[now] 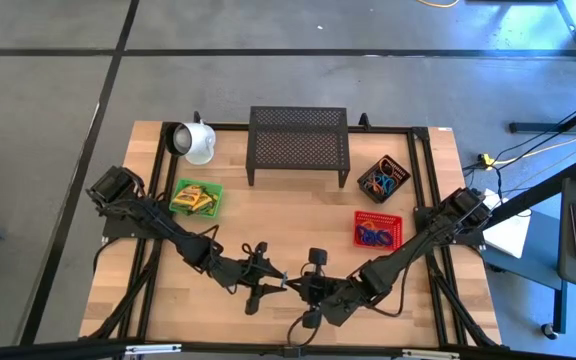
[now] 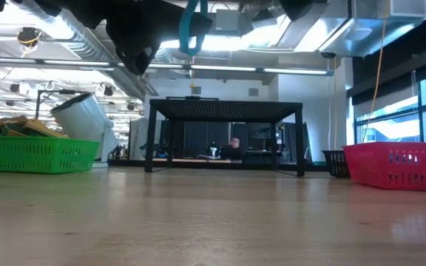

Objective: Pick & Place Office Desk Supplies
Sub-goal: Put the blue rubber band band into the black bin

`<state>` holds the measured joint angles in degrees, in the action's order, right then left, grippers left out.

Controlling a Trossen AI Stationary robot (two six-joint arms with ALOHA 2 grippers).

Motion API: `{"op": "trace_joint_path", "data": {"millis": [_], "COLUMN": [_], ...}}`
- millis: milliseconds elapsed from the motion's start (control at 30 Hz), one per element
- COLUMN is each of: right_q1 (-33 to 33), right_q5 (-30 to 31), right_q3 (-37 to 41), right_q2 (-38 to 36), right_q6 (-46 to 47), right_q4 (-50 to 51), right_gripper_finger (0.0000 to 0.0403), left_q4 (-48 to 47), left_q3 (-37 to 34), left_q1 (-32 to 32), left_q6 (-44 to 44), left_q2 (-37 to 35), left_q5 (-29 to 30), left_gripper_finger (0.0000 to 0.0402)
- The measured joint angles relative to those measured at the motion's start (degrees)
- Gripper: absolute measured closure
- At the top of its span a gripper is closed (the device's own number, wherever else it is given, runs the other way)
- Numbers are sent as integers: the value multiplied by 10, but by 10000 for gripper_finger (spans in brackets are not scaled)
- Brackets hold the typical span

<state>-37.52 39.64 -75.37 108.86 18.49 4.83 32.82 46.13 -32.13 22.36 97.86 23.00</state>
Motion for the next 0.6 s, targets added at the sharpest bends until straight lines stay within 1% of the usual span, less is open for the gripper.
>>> {"op": "trace_joint_path", "data": {"millis": [100,167,267,367,433,600], "right_q1": [0,0,0,0,2,12], "right_q5": [0,0,-1,-5,-23,-85], "right_q3": [0,0,0,0,0,0], "right_q2": [0,0,0,0,0,0], "right_q6": [-7,-8,-7,0,20,95], "right_q4": [-6,-10,-10,-10,-11,-11], "right_gripper_finger": [403,403,399,386,376,342], "left_q4": [0,0,0,0,0,0], "left_q3": [0,0,0,0,0,0], "left_q1": [0,0,0,1,1,1], "left_q6": [-9,-10,-11,-20,-26,-28], "left_q2": [0,0,0,0,0,0], "left_q5": [0,0,0,0,0,0], "left_gripper_finger": [267,277,310,360,389,398]}}
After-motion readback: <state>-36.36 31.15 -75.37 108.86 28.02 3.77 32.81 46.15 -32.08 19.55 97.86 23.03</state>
